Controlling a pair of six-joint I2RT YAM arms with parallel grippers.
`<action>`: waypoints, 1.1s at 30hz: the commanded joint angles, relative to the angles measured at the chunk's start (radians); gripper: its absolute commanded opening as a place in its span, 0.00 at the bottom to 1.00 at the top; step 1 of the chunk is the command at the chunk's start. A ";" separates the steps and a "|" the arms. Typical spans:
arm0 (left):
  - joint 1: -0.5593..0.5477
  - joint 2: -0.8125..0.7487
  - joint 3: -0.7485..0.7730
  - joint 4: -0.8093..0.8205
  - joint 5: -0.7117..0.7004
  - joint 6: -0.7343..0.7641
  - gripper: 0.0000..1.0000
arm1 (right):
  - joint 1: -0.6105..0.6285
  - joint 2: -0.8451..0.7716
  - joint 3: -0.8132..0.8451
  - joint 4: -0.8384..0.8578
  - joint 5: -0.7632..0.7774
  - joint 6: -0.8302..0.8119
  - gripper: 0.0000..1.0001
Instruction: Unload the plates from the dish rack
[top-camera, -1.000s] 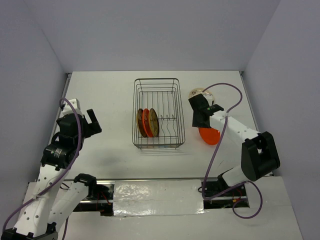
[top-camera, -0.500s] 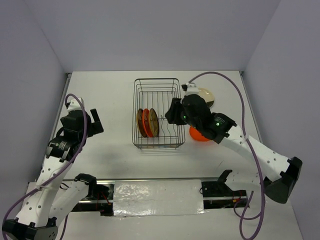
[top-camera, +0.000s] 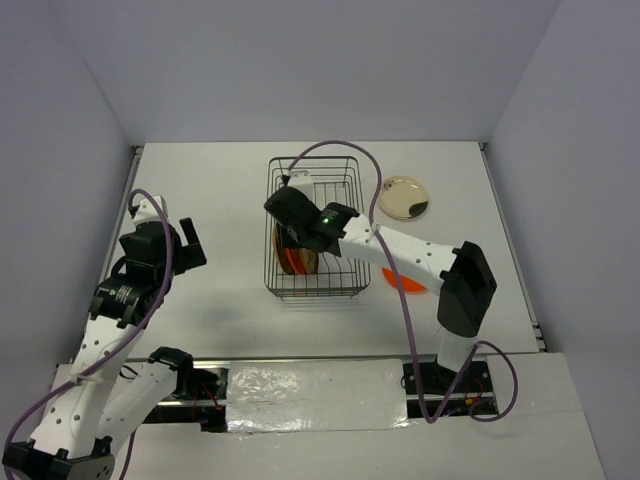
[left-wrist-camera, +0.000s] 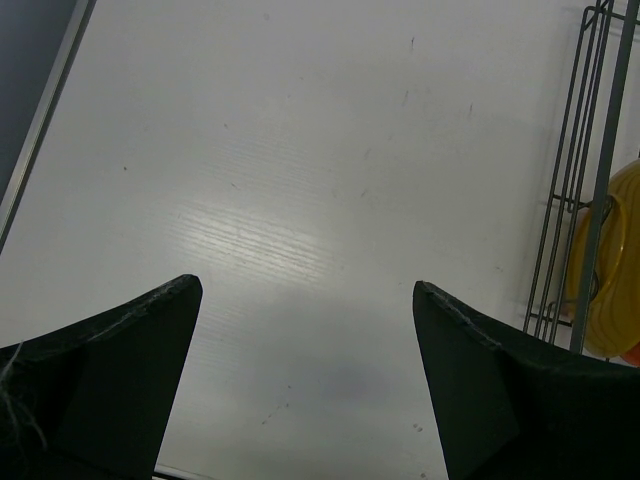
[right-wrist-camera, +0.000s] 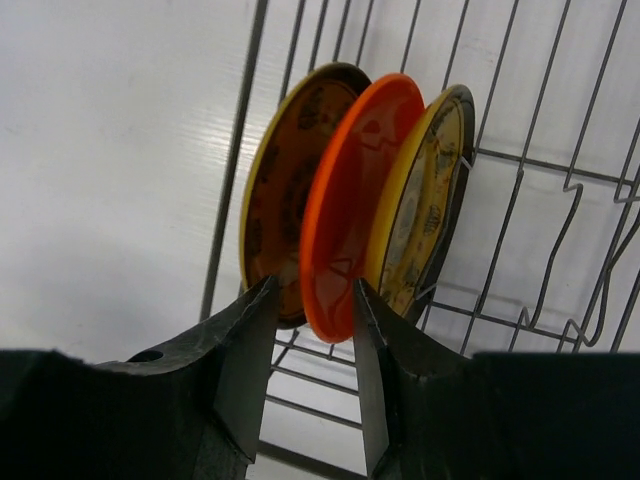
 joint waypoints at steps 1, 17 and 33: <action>-0.009 -0.013 0.008 0.024 0.000 -0.003 0.99 | 0.008 0.022 0.063 -0.016 0.053 0.023 0.42; -0.031 -0.037 0.006 0.023 -0.009 -0.006 1.00 | 0.011 0.113 0.100 0.001 0.015 0.066 0.13; -0.043 -0.034 0.008 0.015 -0.028 -0.016 0.99 | 0.011 -0.443 -0.027 0.161 -0.017 0.047 0.04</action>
